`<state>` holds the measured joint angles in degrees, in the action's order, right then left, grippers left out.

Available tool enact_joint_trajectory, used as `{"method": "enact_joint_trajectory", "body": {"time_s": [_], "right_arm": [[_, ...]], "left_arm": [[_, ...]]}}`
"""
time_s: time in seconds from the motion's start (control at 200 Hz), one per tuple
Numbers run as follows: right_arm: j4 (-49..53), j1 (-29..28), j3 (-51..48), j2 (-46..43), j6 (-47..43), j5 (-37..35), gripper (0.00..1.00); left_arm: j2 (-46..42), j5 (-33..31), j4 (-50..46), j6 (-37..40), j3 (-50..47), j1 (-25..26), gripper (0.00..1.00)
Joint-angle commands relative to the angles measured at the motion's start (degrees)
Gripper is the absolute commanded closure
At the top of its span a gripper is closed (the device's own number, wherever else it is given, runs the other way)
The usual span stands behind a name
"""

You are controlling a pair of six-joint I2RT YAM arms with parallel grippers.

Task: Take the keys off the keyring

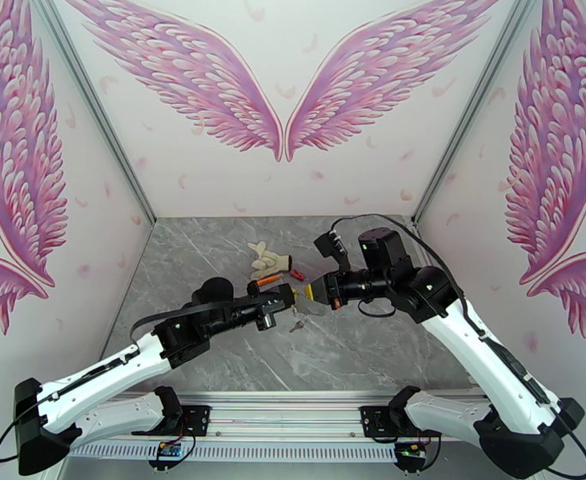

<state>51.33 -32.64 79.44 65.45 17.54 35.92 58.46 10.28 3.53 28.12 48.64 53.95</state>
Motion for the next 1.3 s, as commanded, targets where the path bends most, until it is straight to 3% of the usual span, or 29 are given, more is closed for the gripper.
{"method": "enact_joint_trajectory", "body": {"time_s": [0.0,0.12,0.235,0.355,0.73,0.96,1.295], "right_arm": [[-2.71,0.78,-1.91,-2.68,-1.67,-1.27,1.0],[-8.53,0.72,-4.63,-4.55,-1.19,4.53,1.0],[-9.97,0.7,-5.85,-5.86,-2.36,4.39,1.0],[-10.87,0.73,-7.16,-5.73,-3.82,6.67,1.0],[-12.48,0.68,-8.13,-5.07,-5.51,2.97,1.0],[-11.06,0.65,-7.92,-4.6,-8.06,5.14,1.0],[-13.19,0.66,-9.29,-4.81,-6.25,6.78,1.0]], "left_arm": [[-2.89,-1.1,8.45,1.97,-3.16,-0.43,0.95],[-1.89,-1.72,10.68,1.48,-3.92,-0.43,0.95],[-0.05,-3.99,12.55,-0.71,-4.42,-0.34,0.94],[0.78,-2.35,12.36,-2.17,-4.29,0.05,0.91],[-0.4,1.27,3.23,-4.83,-2.9,0.63,0.77],[-3.34,1.6,-3.32,-3.38,-2.62,0.54,0.69],[-0.64,3.29,-3.2,-2.52,0.24,0.45,0.58]]}}
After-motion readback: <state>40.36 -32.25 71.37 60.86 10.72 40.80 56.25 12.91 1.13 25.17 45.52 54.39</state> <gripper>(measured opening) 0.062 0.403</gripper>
